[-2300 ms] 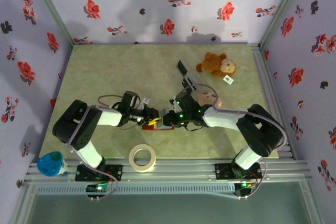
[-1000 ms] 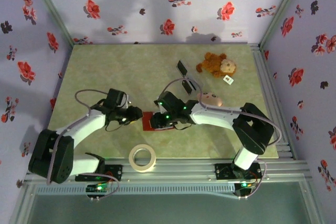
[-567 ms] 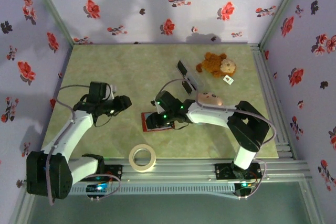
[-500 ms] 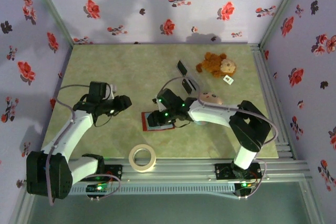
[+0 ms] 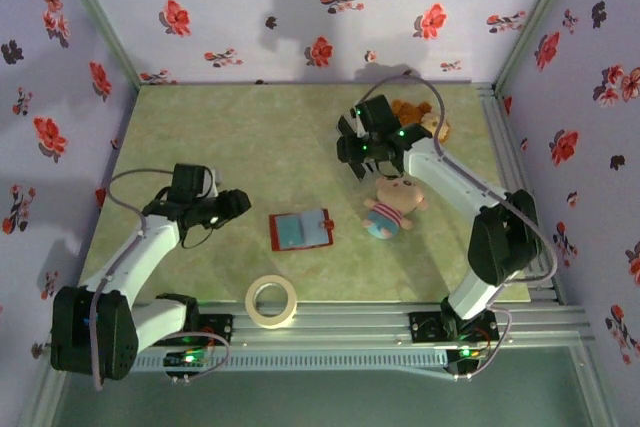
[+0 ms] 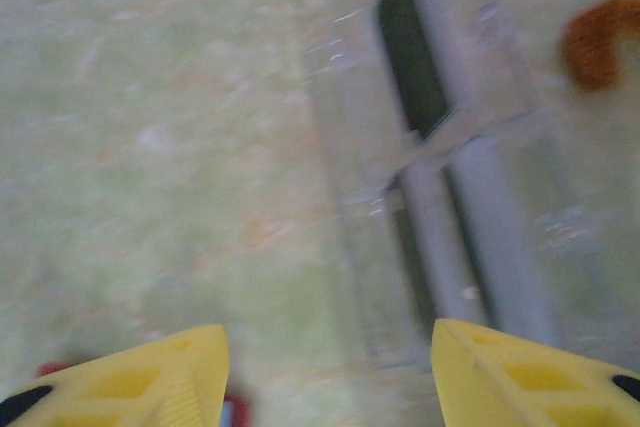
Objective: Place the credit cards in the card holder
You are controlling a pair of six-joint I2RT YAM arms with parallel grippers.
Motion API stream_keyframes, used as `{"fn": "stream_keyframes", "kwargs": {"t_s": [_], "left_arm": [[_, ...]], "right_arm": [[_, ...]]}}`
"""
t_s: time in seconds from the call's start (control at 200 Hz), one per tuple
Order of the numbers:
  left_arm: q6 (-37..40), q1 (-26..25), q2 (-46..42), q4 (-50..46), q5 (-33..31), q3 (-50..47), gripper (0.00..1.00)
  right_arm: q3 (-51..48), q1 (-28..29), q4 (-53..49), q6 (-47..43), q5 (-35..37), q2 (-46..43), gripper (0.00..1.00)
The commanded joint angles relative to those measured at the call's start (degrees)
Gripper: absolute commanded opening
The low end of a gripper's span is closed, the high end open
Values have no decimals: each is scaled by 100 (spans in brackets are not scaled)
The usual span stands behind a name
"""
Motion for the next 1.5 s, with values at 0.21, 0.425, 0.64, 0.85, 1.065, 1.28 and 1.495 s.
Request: {"fn": "stream_keyframes", "kwargs": {"t_s": [0.21, 0.425, 0.64, 0.85, 1.065, 1.28, 1.495], "left_arm": [[100, 50, -81, 447, -108, -419, 51], [90, 50, -225, 435, -93, -588, 51], [92, 52, -256, 442, -84, -632, 51], [114, 50, -248, 425, -85, -635, 51], [123, 50, -240, 398, -75, -644, 51], [113, 50, -250, 385, -66, -606, 51], [58, 50, -152, 481, -23, -555, 52]], "right_arm": [[1102, -5, -1437, -1096, 854, 1301, 51], [1214, 222, -1660, -1478, 2282, 1461, 57], [1391, 241, -1749, -1660, 2505, 1456, 57], [1387, 140, -1732, -1827, 2759, 1573, 60], [1386, 89, -1769, -1815, 2368, 1731, 61], [1437, 92, -1872, -1662, 2091, 1665, 64], [1419, 195, -1828, -1840, 2781, 1917, 80]]}}
